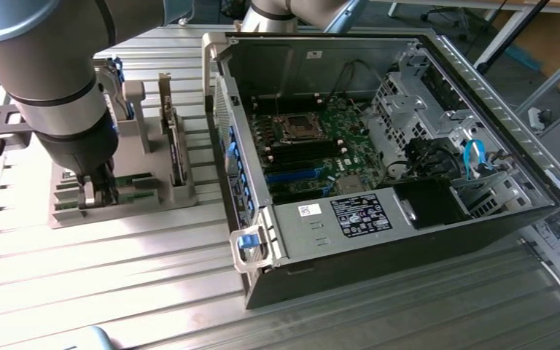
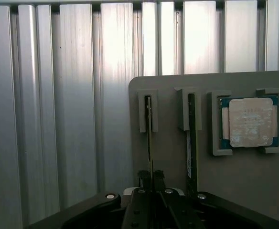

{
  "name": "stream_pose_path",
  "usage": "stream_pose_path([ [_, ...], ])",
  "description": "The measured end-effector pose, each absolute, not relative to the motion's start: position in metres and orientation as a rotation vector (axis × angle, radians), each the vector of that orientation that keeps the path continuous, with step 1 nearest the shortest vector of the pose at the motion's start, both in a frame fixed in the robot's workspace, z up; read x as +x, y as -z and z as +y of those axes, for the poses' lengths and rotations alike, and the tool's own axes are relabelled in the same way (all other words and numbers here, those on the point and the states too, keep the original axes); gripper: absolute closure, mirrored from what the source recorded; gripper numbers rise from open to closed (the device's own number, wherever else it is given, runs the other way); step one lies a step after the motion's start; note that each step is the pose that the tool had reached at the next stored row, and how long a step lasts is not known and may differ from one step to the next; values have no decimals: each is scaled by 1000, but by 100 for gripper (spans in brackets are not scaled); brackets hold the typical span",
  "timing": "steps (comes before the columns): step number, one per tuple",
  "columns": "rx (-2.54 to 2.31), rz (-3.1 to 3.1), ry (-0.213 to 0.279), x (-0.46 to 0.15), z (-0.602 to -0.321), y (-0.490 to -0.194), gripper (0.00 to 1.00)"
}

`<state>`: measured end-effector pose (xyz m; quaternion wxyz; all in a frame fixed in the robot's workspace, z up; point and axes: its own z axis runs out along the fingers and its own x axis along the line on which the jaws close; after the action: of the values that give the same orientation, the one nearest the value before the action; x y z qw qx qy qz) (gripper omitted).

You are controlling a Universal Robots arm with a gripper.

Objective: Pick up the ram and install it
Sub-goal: 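Pick up the ram and move it above insertion slot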

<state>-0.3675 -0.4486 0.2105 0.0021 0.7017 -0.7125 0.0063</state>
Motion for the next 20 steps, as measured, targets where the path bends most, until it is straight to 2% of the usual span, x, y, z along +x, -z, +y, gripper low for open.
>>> stream_pose_path([
  [20, 2201, -2235, -20, -368, -449, -219, 87],
])
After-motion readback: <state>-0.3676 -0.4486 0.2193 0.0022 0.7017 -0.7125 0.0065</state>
